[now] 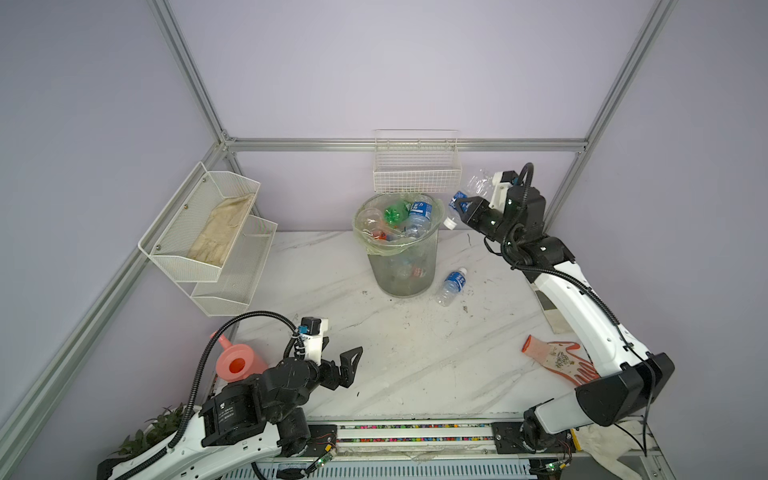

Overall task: Throw the plastic bottles in the bin
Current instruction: 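Lift the blue-label bottle with the right gripper over the wastebasket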

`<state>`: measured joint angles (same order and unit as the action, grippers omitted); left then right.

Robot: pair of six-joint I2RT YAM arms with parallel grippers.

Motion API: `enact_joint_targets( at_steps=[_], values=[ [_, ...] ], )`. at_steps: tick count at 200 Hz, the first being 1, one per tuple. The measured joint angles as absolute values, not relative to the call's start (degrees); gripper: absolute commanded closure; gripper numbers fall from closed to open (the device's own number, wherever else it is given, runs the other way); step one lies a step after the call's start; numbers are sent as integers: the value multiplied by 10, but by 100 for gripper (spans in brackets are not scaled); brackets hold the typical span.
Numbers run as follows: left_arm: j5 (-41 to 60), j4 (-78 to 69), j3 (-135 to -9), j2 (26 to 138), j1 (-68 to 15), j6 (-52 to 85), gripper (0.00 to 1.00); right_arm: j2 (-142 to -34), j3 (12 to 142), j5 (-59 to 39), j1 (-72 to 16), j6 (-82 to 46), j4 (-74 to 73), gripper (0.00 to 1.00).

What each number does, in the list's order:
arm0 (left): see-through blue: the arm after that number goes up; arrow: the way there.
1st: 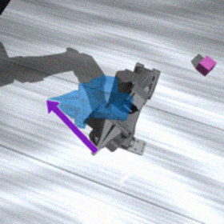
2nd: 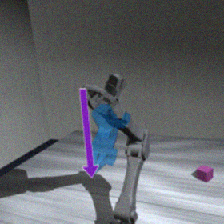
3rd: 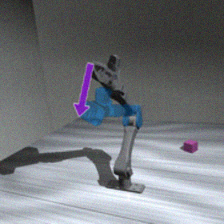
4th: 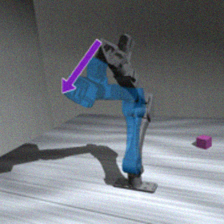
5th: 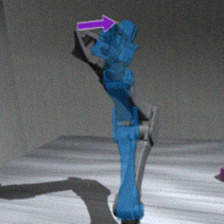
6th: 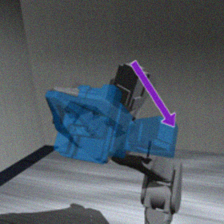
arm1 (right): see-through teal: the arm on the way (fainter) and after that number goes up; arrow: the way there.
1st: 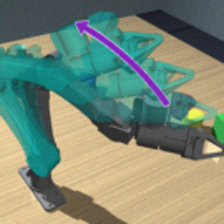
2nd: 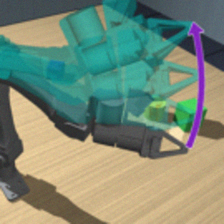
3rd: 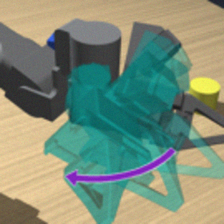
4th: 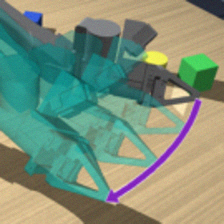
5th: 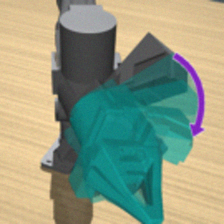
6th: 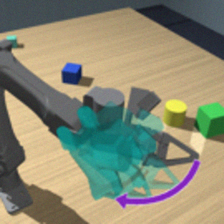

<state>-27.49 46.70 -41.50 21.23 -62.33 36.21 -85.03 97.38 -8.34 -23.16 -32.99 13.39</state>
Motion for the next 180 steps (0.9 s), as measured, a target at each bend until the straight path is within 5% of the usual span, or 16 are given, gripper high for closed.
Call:
enact_joint_targets(
  at_steps=[119,157,162,180],
  values=[
    [-278,487,-415,206,-623,364,0,-1010,1144,3,-338,-211,223,100],
    [-279,488,-415,205,-623,364,0,-1103,1221,45,-375,-183,299,31],
    [-279,489,-415,205,-623,364,0,-1112,1227,55,-380,-177,310,15],
    [-279,489,-415,204,-623,364,0,-1133,1237,83,-399,-166,348,3]
  ],
)
